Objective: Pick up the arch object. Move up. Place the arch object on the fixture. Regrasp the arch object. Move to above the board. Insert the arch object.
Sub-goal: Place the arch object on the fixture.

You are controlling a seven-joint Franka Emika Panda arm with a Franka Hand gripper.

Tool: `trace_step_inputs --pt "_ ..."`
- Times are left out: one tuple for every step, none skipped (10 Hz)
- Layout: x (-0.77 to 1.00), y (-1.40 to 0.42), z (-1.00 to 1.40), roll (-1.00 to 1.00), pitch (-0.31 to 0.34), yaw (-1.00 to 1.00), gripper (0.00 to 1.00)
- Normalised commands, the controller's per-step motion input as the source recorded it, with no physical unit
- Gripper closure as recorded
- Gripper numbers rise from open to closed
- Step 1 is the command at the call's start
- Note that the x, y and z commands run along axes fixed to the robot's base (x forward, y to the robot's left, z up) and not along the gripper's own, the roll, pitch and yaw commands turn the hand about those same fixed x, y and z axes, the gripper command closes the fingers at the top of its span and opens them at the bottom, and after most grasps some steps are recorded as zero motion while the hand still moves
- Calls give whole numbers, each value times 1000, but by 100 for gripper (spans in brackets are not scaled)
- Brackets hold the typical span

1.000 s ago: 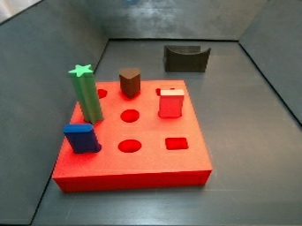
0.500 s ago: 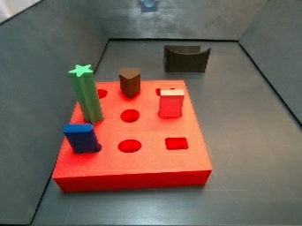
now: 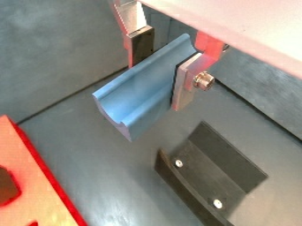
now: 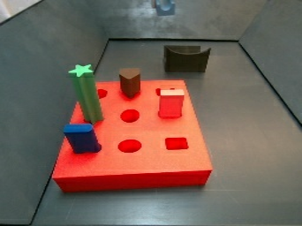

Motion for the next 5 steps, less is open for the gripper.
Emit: trace_step_inputs --pt "1000 358 -43 -1000 23 -153 100" --pt "1000 300 -34 -1000 35 -158 100" --pt "994 236 -27 -1000 45 -155 100" --pt "893 143 -15 -1000 58 -153 100" --pt "794 95 -20 -1000 65 -155 100"
